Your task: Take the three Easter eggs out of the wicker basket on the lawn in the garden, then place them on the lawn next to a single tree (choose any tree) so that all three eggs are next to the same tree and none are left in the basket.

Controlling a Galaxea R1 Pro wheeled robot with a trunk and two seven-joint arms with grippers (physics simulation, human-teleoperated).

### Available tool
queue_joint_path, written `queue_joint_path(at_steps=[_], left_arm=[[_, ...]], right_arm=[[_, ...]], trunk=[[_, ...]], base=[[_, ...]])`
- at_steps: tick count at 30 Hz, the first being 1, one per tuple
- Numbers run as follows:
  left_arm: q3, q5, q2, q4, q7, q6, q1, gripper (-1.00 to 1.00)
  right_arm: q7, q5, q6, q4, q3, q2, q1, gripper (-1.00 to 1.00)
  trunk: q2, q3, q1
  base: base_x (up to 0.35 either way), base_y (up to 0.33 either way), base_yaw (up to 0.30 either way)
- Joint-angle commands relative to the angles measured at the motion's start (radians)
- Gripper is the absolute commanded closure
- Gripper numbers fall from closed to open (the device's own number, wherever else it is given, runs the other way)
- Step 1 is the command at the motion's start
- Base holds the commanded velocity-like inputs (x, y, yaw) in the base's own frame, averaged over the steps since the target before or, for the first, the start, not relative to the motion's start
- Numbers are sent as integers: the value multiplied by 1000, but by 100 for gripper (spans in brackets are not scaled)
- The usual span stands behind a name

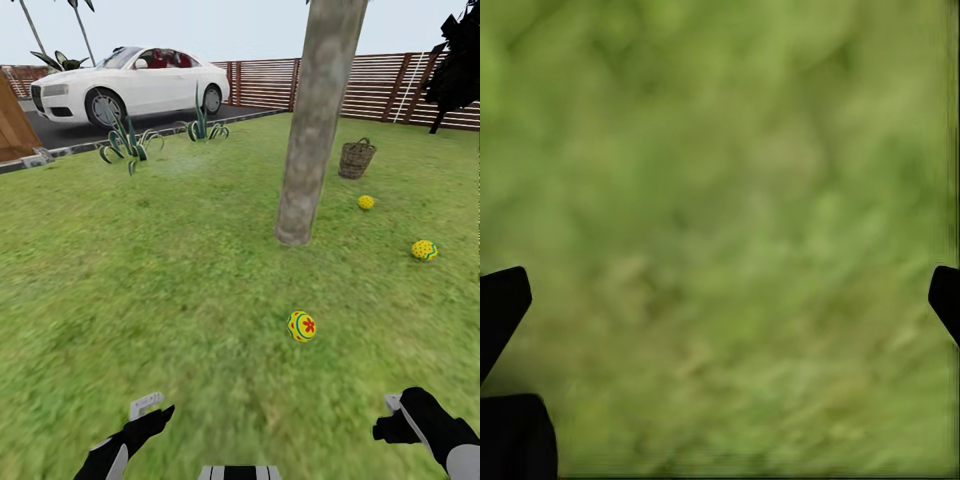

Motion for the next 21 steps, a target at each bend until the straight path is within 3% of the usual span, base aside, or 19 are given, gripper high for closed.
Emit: queue_joint_path(at_steps=[1, 7, 21], left_arm=[[7, 7, -1, -2, -7, 10, 0, -100], [8, 9, 0, -3, -10, 12, 0, -100], [9, 12, 0, 0, -10, 19, 0, -100]], right_arm=[[9, 11, 2, 0, 3, 0, 0, -100], [9, 10, 2, 2, 3, 1, 0, -100], [9, 9, 2, 3, 2, -4, 0, -100]], trunk=[[0, -1, -1], [0, 11, -2], [4, 65, -8]], base=[[-184, -282, 0], [-166, -249, 0], [-8, -12, 0]])
